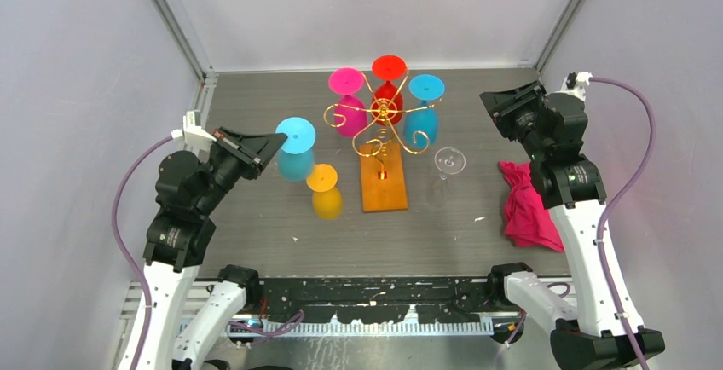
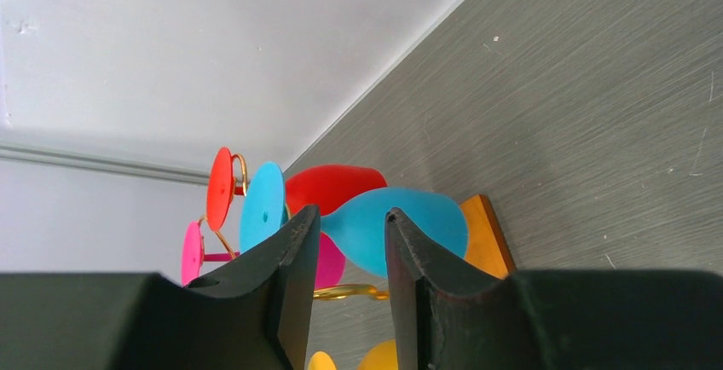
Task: Place the wine glass upside down on the wine glass rack
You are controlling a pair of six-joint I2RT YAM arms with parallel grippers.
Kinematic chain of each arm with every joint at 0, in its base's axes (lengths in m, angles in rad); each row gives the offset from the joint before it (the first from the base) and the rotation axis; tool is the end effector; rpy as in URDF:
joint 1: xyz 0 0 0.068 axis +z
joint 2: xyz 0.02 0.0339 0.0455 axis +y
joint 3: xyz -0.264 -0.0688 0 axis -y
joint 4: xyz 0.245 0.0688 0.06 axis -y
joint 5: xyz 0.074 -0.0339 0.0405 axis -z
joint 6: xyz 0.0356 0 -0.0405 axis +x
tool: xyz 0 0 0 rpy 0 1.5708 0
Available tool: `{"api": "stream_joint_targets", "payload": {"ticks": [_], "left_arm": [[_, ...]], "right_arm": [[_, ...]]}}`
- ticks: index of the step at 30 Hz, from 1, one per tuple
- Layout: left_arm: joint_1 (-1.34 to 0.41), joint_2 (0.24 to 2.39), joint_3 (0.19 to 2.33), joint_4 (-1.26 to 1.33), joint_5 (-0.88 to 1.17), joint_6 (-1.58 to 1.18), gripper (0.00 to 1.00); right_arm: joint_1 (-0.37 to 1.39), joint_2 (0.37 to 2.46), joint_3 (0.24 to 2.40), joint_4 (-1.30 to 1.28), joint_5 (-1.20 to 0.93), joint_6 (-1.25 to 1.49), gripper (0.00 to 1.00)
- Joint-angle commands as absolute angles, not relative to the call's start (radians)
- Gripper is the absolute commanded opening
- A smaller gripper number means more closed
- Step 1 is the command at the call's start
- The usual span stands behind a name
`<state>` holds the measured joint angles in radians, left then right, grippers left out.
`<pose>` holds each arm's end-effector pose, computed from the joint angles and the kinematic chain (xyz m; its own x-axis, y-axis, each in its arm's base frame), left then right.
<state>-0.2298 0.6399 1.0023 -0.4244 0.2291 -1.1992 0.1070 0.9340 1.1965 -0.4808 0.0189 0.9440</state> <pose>0.1194 -0.0362 0.4074 -0.4342 -0.8303 -0.3493 0.1045 0.3387 -0.9351 0.1900 0.0197 0.4235 -0.1979 0.7932 -0.5759 0.1225 0.6030 0.7883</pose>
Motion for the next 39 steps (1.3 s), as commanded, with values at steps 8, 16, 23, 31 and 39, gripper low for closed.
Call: {"api": "stream_joint_targets", "payload": {"ticks": [8,16,23,31,39], "left_arm": [[-0.234,0.644,1.033,-0.345,0.330,-1.259,0.00],[-0.233,0.662,1.023,-0.300,0.374,-1.292,0.01],[-0.235,0.704,1.023,-0.248,0.408,-1.308,0.01],[-0.259,0.753,1.021,-0.195,0.418,-1.312,0.01],[-0.322,0.814,1.033,-0.150,0.406,-1.304,0.01]], "right_arm": [[0.100,0.908,1.186,-0.455,0.041,0.935,0.40],[0.097,0.908,1.190,-0.453,0.050,0.935,0.40],[0.091,0.913,1.205,-0.457,0.054,0.925,0.40],[0.080,0.930,1.222,-0.456,0.049,0.921,0.40],[0.069,0.944,1.228,-0.450,0.043,0.919,0.40]]}}
